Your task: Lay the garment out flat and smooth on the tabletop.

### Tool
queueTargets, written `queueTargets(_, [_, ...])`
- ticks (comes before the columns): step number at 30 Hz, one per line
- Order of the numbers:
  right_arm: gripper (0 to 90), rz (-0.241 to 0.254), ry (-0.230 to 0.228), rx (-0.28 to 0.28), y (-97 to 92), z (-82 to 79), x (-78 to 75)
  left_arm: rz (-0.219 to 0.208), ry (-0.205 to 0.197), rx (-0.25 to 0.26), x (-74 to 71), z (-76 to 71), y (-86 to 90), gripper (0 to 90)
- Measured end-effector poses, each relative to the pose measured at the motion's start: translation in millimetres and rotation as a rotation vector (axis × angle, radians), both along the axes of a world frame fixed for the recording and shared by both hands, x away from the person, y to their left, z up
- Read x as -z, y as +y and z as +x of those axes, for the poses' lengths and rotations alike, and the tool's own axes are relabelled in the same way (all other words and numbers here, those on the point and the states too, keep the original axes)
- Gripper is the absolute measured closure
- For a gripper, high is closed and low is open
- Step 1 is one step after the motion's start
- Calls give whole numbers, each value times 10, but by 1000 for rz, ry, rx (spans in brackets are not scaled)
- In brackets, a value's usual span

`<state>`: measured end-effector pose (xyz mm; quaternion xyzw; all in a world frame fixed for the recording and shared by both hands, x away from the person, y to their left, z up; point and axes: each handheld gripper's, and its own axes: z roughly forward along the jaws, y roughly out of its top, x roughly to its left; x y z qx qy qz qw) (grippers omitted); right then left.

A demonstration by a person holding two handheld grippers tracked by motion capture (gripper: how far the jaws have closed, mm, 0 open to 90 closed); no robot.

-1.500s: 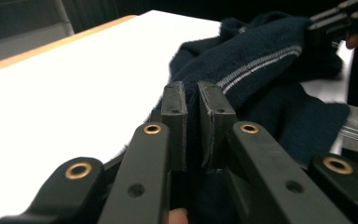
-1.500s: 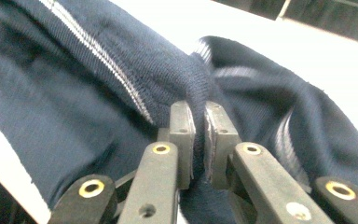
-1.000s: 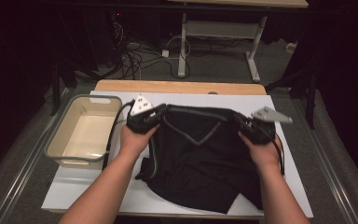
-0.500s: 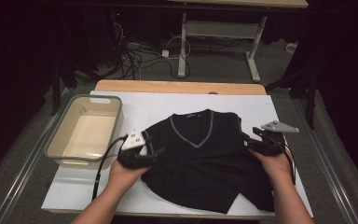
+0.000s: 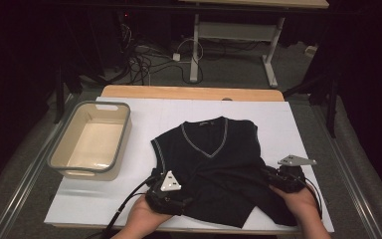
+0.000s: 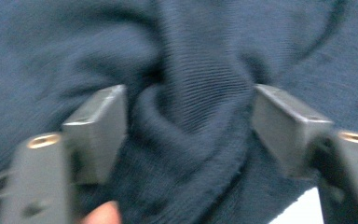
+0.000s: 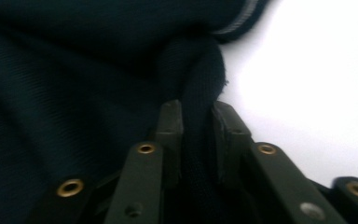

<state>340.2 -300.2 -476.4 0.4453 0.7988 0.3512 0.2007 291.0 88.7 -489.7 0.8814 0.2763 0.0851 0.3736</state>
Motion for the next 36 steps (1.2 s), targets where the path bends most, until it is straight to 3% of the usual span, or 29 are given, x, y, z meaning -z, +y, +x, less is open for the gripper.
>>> queueTargets(3, [798, 14, -55, -46, 150, -228, -11, -12, -6, 49, -7, 5, -1, 547])
queueTargets(5, [798, 17, -89, -65, 263, -394, -22, -31, -18, 47, -5, 6, 26, 713])
queueTargets(6, [798, 25, -106, -78, 306, -475, -29, -28, -33, 39, -10, -14, 41, 751])
queueTargets(9, [796, 46, -152, -83, 376, -698, -51, -56, -96, 3, -83, -141, 192, 767])
queueTargets(12, [793, 92, -163, -94, 346, -853, -42, -92, -132, -84, -152, -215, 546, 770])
queueTargets(14, [779, 103, -164, -104, 324, -915, -26, -108, -126, -156, -155, -238, 829, 771])
queueTargets(16, [702, 112, -166, -115, 292, -915, -40, -94, -134, -219, -135, -276, 1057, 770])
queueTargets(18, [590, 150, -174, -110, 257, -871, -79, -91, -112, -245, -109, -300, 1198, 768])
queueTargets(21, [512, 188, -200, -89, 265, -775, -149, -108, -103, -245, -85, -344, 1232, 748])
queueTargets(23, [490, 195, -201, -92, 337, -717, -170, -108, -124, -238, -74, -382, 1204, 700])
queueTargets(26, [448, 164, -177, -114, 513, -622, -151, -127, -128, -241, -61, -399, 1206, 556])
queueTargets(28, [389, 153, -122, -133, 627, -538, -105, -147, -132, -257, -66, -403, 1241, 490])
queueTargets(33, [278, 58, -29, -147, 887, -367, -11, -198, -149, -283, -104, -392, 1314, 418])
queueTargets(36, [248, 4, -2, -142, 991, -237, 41, -203, -153, -275, -106, -374, 1307, 383])
